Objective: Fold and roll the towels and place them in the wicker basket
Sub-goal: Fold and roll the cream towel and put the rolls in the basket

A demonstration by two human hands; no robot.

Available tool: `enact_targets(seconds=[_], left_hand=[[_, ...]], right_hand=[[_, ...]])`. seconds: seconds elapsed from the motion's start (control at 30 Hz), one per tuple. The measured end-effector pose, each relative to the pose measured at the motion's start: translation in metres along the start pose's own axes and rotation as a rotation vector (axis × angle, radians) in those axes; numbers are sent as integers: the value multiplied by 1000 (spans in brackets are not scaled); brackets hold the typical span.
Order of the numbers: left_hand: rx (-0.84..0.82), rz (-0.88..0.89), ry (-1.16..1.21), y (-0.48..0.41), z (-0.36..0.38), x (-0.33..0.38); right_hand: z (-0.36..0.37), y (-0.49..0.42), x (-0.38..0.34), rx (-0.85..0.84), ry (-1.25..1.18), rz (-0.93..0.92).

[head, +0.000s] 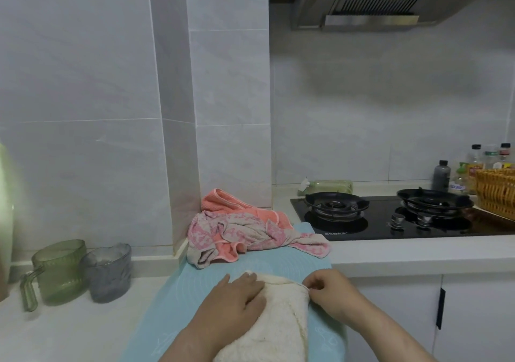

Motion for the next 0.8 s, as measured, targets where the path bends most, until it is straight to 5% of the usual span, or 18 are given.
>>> enact_targets(seconds=[0.23,0.43,0.67,0.8], left_hand=[[-142,-110,57,-2,14,-12],[-156,-143,80,0,12,-12],[-157,-132,127,-1,14,-12],[-167,-148,122,-3,18,-16]], right_hand=[[11,-10,-2,2,39,-29],[20,-14,-8,-165,-307,77],[9,-22,3,-111,-95,99],[-5,-20,-9,61,61,21]])
Point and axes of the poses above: each hand's wrist, its own y-axis away from the middle knuckle, its own z-axis out of the palm, x = y × z, the point moved 8 cm from there along -y, towards the middle knuckle, and after that the axes turned 1 degree about -y, right-handed, at the moved point
